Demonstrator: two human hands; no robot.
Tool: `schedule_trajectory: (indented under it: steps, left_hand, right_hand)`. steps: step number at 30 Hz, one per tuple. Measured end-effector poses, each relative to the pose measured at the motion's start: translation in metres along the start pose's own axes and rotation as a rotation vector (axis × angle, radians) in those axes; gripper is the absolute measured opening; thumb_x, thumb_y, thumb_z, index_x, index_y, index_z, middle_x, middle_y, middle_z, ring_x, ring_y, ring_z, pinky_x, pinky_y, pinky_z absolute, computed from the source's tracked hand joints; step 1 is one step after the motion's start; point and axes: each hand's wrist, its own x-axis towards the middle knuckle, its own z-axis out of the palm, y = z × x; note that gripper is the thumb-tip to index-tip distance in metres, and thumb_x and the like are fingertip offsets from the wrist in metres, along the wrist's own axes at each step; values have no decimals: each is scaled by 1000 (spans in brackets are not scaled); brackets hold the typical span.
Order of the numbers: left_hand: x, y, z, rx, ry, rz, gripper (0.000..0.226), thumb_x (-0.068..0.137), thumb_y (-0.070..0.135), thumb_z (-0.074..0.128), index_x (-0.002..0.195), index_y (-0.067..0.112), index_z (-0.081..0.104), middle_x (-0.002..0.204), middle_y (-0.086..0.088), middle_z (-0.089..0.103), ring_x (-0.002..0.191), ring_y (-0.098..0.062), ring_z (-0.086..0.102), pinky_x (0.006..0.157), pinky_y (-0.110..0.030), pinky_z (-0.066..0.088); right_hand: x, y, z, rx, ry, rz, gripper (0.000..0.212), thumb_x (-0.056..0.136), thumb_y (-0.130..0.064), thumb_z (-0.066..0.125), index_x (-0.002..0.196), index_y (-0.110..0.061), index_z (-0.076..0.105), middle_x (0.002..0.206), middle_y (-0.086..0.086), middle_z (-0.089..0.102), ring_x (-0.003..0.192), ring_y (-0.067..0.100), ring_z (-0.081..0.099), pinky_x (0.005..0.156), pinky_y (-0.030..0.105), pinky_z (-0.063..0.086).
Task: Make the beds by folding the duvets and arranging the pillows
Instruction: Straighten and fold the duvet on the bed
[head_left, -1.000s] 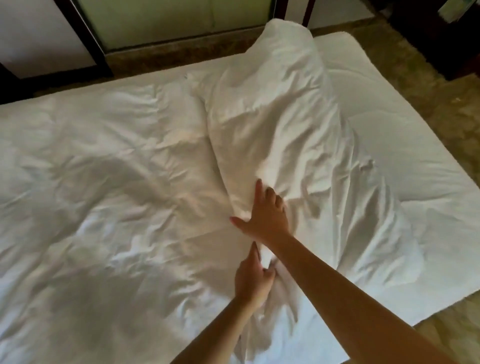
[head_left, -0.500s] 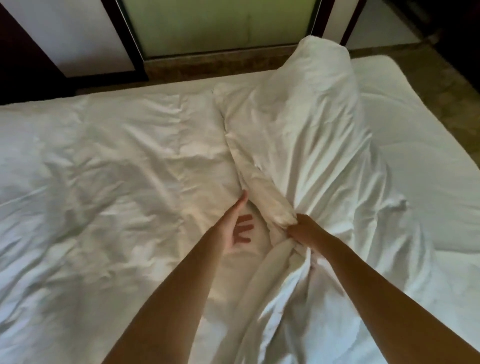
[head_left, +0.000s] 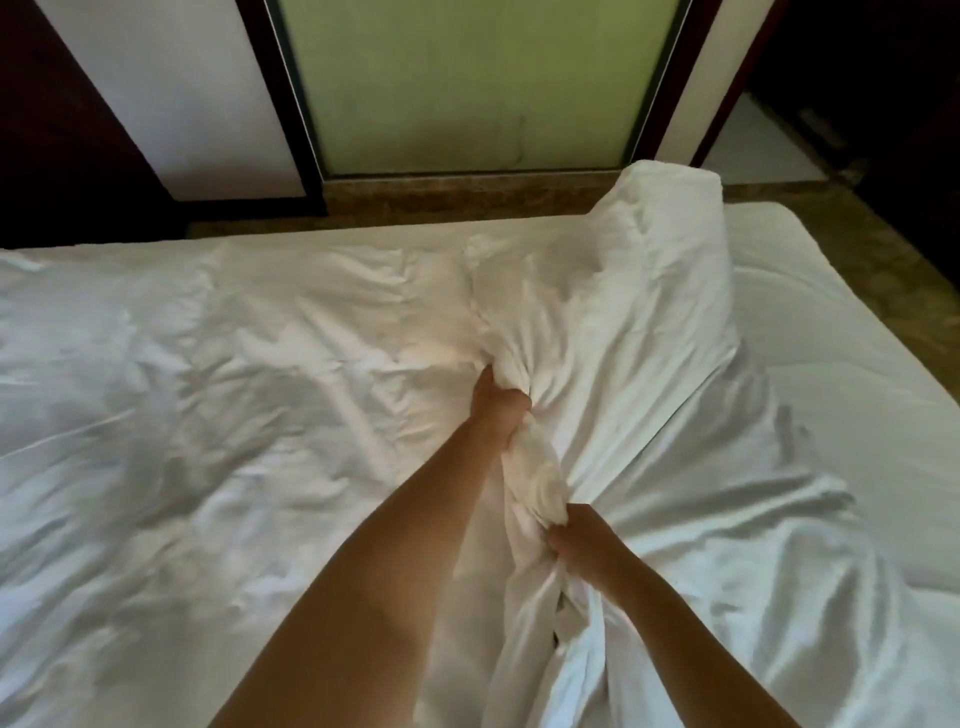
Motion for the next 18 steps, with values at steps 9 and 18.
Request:
schedule_trajectory:
  steps: [9,18]
  left_hand:
    - [-82,180,-251,551,62,547,49,84,2,47,129,18,55,126,-8,59,117,-27,55,90,-27,45]
    - [-208,221,-680,1277,544,687,60,88,13,52,141,36,39,143,-9,40,123,-33,47,97,-37,42]
  right_hand:
    - [-110,-253,116,651,-56,-356,22,64,-11,49,78,-6,66,68,5,68,73,22,65,69,30,52]
    - [-192,-541,430,870,-779,-401,28,86,10,40,90,-7,61,72,8,68,64,17,68,62,29,58]
